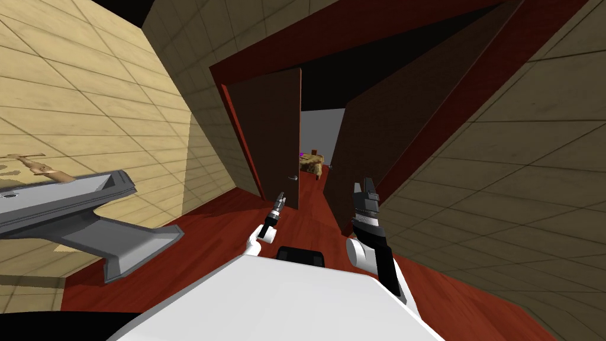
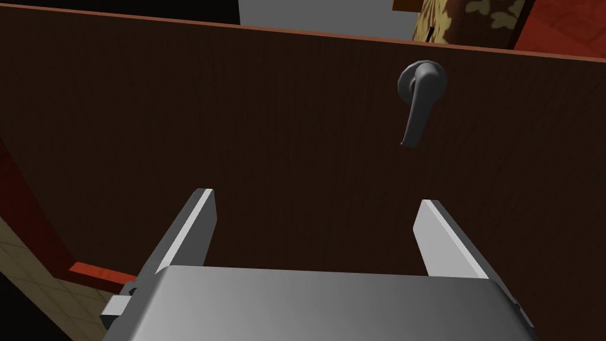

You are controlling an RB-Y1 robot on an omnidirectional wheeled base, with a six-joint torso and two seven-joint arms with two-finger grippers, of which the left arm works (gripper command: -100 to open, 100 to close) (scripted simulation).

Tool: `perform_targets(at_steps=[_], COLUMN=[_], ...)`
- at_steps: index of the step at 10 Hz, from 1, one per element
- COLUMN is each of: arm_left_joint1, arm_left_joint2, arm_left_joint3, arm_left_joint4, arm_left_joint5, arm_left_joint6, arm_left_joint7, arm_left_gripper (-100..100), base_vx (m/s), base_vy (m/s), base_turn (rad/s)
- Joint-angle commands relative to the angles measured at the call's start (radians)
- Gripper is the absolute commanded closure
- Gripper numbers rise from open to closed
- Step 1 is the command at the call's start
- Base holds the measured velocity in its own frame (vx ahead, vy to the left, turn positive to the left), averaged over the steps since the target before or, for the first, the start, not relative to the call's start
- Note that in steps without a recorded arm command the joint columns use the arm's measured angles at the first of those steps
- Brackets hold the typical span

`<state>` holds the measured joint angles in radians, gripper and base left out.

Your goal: Push the door open

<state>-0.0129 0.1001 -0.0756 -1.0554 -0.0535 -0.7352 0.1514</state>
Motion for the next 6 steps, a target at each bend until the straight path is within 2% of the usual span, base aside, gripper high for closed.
perform_targets(at_steps=[1,6], arm_left_joint1=[-0.018,-0.074], arm_left_joint2=[0.001,0.000], arm_left_joint3=[-0.002,-0.005], arm_left_joint4=[0.044,0.180], arm_left_joint5=[-0.001,-0.005], arm_left_joint6=[-0.006,-0.034], arm_left_joint7=[0.001,0.003], arm_left_gripper=[-100,-100], base_vx=[0.090,0.088], base_vy=[0.078,0.067], base_turn=[-0.042,-0.036])
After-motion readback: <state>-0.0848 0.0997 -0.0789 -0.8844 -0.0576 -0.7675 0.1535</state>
